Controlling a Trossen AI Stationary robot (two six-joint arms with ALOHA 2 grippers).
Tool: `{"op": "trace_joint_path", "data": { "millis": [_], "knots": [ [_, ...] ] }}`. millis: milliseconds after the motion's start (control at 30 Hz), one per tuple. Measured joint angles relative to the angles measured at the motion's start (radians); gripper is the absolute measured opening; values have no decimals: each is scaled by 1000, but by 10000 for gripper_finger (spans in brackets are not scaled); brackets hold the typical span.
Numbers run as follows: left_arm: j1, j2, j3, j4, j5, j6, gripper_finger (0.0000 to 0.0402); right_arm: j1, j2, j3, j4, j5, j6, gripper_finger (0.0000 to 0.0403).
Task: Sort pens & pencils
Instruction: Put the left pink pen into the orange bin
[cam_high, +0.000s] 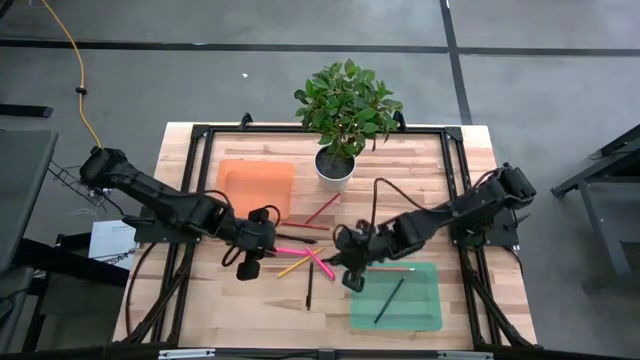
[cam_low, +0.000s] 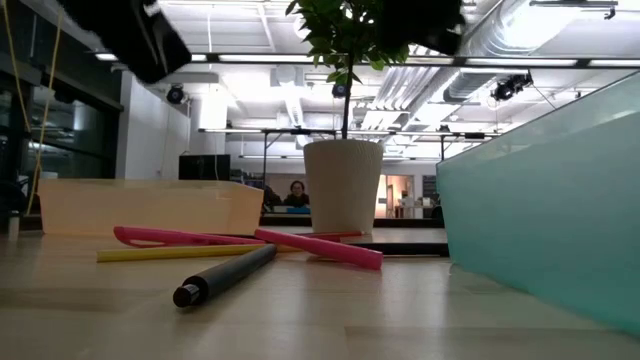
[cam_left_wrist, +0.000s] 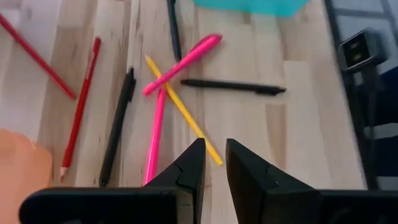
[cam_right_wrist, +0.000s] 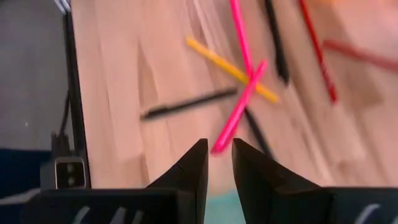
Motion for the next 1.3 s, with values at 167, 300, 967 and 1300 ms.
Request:
{"op": "trace_joint_path", "data": {
  "millis": [167,300,967,1300],
  "knots": [
    [3,75,-21,55,46,12,51,-46,0,35,18,1,-73,64],
    [31,149,-21,111,127,34,51,-68,0,38,43,-14,-98,64],
    [236,243,-20,90,312,167,54,-49,-20,38,71,-18,-117,64],
    [236,242,-20,27,254,176,130,-62,-20,38,68,5,-156,64]
  ]
}}
